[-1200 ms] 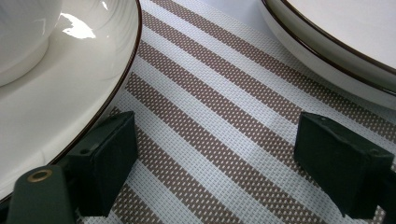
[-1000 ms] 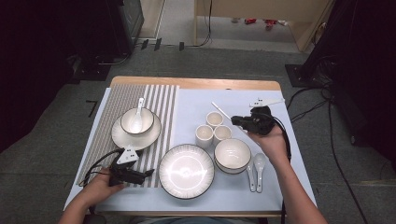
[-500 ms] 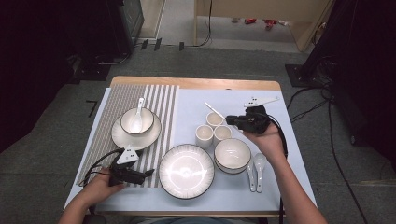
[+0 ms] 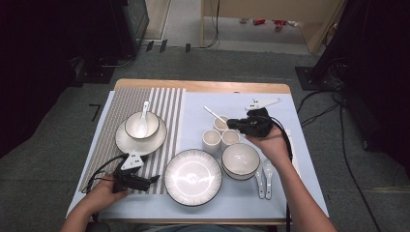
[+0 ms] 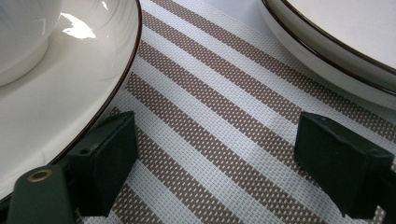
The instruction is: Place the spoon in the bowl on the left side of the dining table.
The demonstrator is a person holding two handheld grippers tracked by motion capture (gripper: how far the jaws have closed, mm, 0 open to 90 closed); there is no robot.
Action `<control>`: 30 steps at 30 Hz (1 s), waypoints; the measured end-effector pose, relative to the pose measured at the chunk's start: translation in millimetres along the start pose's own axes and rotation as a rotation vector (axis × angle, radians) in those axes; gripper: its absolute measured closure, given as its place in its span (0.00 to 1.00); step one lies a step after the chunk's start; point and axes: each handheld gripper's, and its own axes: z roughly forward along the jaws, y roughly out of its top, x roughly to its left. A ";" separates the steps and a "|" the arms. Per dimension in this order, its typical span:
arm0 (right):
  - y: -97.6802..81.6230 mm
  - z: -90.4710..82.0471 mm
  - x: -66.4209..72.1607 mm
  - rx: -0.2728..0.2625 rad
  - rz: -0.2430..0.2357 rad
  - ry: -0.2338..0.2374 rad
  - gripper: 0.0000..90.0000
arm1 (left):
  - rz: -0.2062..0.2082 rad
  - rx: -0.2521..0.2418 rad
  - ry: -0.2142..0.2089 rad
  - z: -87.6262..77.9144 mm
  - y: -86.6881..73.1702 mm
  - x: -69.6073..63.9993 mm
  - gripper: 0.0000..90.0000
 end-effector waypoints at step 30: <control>19.1 23.4 12.0 0.016 -0.069 0.078 0.95 | -0.001 0.000 0.000 0.0 0.0 -0.1 0.15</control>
